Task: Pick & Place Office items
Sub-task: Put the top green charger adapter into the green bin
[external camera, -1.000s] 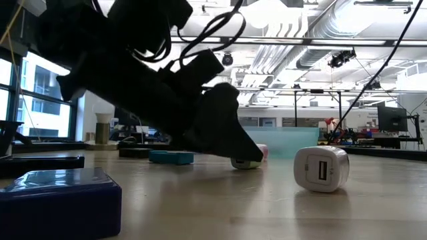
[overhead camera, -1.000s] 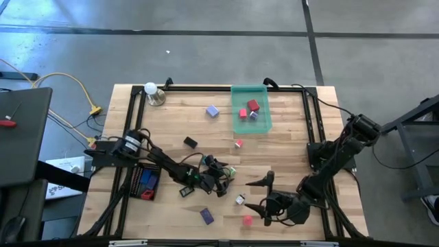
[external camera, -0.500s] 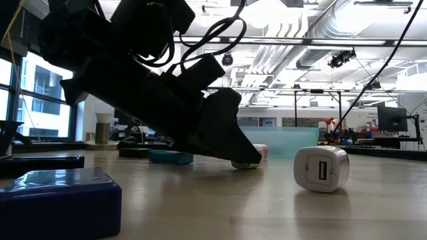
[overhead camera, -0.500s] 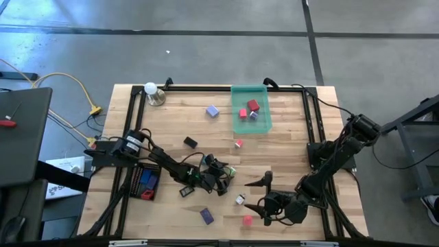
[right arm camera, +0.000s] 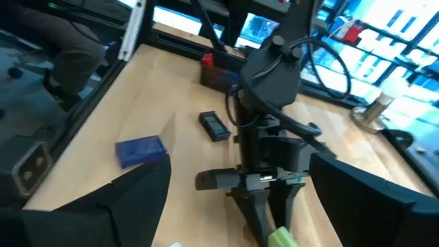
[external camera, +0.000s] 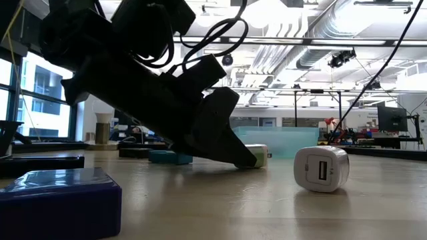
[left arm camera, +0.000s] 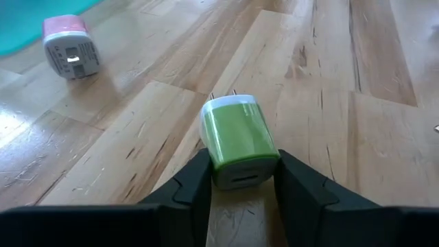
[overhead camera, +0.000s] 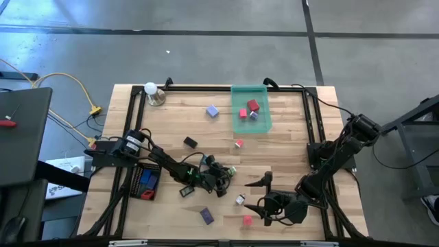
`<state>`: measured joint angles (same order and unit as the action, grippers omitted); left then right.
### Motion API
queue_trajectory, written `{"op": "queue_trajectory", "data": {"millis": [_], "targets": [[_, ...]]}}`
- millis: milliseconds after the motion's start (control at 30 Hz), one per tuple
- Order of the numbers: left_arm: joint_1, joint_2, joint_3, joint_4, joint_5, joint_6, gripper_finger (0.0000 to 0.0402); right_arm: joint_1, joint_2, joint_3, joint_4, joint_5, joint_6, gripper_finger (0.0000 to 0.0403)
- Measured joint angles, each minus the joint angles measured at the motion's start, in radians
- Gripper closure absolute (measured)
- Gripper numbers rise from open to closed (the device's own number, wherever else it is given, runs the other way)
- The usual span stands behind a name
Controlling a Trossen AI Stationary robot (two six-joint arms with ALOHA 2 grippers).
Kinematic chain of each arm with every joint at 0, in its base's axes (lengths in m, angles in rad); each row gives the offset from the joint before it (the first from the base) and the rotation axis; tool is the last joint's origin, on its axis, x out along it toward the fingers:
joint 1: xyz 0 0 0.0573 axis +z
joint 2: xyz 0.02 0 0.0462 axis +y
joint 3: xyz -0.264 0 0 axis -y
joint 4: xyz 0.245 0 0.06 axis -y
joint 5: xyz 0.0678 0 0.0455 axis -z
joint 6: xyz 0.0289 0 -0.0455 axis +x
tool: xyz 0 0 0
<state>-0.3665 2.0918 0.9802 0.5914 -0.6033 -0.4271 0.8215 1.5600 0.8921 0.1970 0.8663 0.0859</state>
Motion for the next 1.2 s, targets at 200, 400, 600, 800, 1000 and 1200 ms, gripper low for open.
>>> {"op": "queue_trajectory", "data": {"millis": [200, 400, 600, 800, 1000, 1200], "targets": [[-0.003, 0.0, 0.0, -0.003, 0.001, 0.0, 0.0285, 0.0, 0.0, 0.0, 0.0, -0.118, 0.0, 0.0066], [-0.018, -0.024, -0.002, -0.014, -0.001, 0.0, 0.0285, 0.0, 0.0, 0.0, -0.001, -0.19, 0.006, 0.0066], [-0.047, -0.1, 0.0, -0.014, -0.034, 0.068, 0.0285, 0.0, 0.0, 0.0, 0.001, -0.277, 0.021, 0.0066], [-0.091, -0.2, 0.0, -0.019, -0.119, 0.134, 0.0285, 0.0, 0.0, 0.0, 0.008, -0.421, 0.099, 0.0066], [-0.137, -0.286, 0.0, -0.026, -0.203, 0.16, 0.0285, 0.0, 0.0, 0.0, 0.025, -0.554, 0.102, 0.0066], [-0.17, -0.338, -0.001, -0.032, -0.249, 0.22, 0.0285, 0.0, 0.0, 0.0, 0.025, -0.552, 0.104, 0.0066]]}}
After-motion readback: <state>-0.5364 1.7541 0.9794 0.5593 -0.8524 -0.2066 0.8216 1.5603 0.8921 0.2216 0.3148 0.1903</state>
